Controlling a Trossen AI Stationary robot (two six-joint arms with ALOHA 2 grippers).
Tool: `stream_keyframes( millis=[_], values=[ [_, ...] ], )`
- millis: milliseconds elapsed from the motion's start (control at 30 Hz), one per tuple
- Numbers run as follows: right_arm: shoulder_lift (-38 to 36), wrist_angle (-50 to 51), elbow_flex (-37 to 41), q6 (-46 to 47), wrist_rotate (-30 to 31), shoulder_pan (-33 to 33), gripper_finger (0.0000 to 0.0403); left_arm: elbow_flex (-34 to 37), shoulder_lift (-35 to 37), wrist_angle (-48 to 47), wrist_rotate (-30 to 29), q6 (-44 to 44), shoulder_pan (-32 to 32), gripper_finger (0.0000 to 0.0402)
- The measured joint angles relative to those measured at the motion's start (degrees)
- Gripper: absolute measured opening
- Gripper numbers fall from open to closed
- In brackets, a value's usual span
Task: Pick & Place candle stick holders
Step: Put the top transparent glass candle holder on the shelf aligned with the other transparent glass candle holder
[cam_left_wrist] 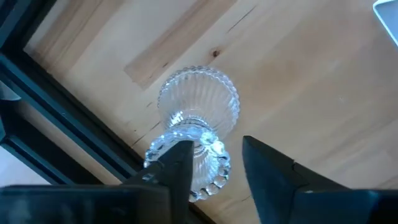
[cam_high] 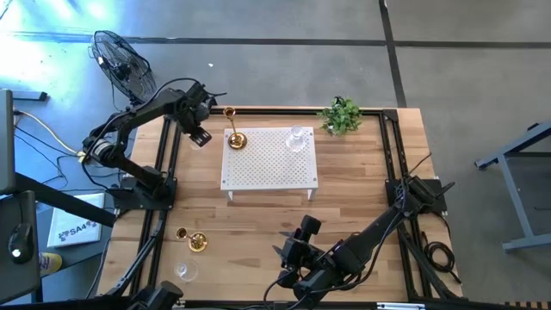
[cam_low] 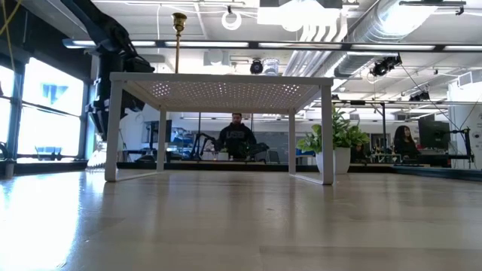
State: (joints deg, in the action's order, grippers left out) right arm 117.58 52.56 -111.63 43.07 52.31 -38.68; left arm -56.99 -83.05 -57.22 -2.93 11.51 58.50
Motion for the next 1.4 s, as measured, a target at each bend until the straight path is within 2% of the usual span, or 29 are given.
stream_keyframes(
  millis=[200,233,500,667,1000,1200,1400],
  values=[
    [0.0,0.0,0.0,0.0,-0.2,0.0,0.0181,0.0,0.0,-0.3,-0.5,0.1,0.0,0.0029],
    [0.0,0.0,0.0,0.0,-0.2,0.0,0.0181,0.0,0.1,-0.3,-0.9,0.1,0.0,0.0026],
    [0.0,0.2,0.0,0.0,-0.2,0.0,0.0181,-0.1,0.0,-0.8,-2.0,0.5,0.0,0.0027],
    [0.0,0.5,0.0,0.0,-0.2,0.0,0.0181,0.0,-0.1,-1.0,-5.4,0.7,0.0,0.0025],
    [0.0,1.5,0.0,0.0,-0.2,0.0,0.0181,-2.9,-0.2,-6.0,-6.2,1.7,-2.1,0.0019],
    [0.0,1.6,0.0,0.0,0.0,0.0,0.0181,-2.9,-0.2,-8.0,-9.8,1.5,-3.6,0.0019],
    [0.0,1.6,0.0,0.0,0.0,0.0,0.0181,-3.0,0.2,-9.4,-10.6,0.7,-3.5,0.0019]
  ],
)
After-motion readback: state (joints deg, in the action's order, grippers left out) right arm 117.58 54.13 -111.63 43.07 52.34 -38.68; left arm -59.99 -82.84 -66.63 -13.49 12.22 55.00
